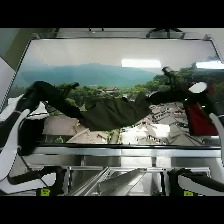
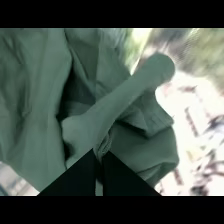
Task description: Fold the shirts.
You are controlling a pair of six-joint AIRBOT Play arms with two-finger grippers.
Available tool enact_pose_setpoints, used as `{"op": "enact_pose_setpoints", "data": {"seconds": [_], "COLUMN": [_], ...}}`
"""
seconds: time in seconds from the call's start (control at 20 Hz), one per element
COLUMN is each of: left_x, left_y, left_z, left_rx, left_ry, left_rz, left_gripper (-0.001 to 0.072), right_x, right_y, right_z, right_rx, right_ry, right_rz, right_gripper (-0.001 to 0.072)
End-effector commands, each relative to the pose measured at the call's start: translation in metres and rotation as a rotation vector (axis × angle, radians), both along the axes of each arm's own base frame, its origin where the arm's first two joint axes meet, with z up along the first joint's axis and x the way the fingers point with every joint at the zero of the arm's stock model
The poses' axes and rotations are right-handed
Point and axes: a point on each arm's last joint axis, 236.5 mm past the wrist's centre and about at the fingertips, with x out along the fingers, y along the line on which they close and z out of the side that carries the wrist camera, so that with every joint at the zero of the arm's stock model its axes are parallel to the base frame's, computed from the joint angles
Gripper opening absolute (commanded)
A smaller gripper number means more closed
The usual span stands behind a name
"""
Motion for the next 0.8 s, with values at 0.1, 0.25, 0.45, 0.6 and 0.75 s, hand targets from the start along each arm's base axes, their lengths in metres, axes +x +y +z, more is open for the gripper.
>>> {"op": "enact_pose_setpoints", "data": {"seconds": [0.1,0.25,0.45,0.6,0.75], "left_x": [0.010,-0.002,-0.041,-0.087,-0.078], "left_y": [0.012,0.006,0.009,0.017,0.057], "left_z": [0.137,0.243,0.413,0.484,0.474], "left_rx": [-0.161,-0.217,-0.252,-0.194,-0.013], "left_ry": [-0.364,-0.612,-1.108,-1.339,-1.302], "left_rz": [0.214,0.263,0.329,0.327,0.438], "left_gripper": [0.0019,0.0019,0.0019,0.0019,0.0020], "right_x": [0.003,-0.031,-0.087,-0.133,-0.136], "right_y": [-0.038,-0.034,-0.048,-0.061,-0.084], "right_z": [0.152,0.228,0.343,0.425,0.450], "right_rx": [-0.005,-0.002,-0.092,-0.187,-0.241], "right_ry": [-0.336,-0.516,-0.869,-1.125,-1.178], "right_rz": [-0.098,-0.117,-0.194,-0.266,-0.376], "right_gripper": [0.0021,0.0022,0.0022,0.0022,0.0022]}}
